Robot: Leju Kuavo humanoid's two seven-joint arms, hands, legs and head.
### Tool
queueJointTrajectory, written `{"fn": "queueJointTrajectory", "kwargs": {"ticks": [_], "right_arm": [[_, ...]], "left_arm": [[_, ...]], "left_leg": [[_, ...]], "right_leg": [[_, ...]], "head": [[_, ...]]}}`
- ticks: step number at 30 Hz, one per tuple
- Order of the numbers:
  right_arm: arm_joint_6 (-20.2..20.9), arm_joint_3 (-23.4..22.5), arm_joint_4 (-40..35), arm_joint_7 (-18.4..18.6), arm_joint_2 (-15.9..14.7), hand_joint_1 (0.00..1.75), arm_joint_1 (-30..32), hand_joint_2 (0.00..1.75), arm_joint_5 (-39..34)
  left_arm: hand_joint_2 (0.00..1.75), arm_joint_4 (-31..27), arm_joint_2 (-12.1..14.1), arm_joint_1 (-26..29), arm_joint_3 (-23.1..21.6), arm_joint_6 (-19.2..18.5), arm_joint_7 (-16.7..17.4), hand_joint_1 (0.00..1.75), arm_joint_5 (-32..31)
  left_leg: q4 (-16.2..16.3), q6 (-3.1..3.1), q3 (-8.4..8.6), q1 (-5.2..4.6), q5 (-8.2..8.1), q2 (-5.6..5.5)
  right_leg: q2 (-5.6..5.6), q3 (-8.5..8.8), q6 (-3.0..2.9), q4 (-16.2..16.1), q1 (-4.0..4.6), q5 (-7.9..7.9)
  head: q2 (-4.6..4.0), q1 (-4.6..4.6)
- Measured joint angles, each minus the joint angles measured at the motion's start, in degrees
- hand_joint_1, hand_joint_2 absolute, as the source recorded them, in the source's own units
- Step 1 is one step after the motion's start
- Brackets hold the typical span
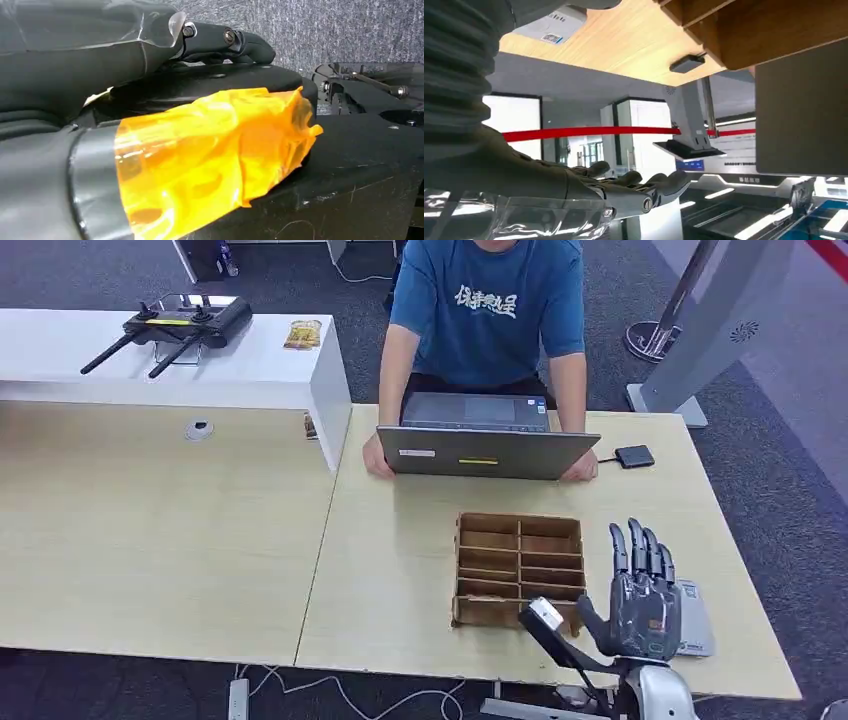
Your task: Pass the card to the sensor for recognition and then transmit it.
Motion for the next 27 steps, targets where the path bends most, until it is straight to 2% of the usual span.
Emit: {"fn": "queueJointTrajectory", "kwargs": {"ticks": [9,27], "right_arm": [[-2.65,-1.40,-2.06,1.86,-0.81,0.00,1.37,1.75,3.57],[-0.57,-0.48,-2.38,2.34,-0.90,0.00,3.33,1.75,2.82]], "left_arm": [[0.00,-0.09,0.00,-0.03,0.85,-0.33,0.48,0.00,-0.28],[0.00,-0.22,-0.28,-0.01,2.16,-0.29,0.52,0.00,-1.25]], "left_leg": [[0.00,0.00,0.01,0.00,0.00,0.01],[0.00,0.00,0.01,0.00,0.00,0.01]], "right_leg": [[0.01,0.00,0.00,0.00,0.00,0.00],[0.01,0.00,0.00,0.00,0.00,0.00]], "head": [[0.02,0.00],[0.00,0.00]]}}
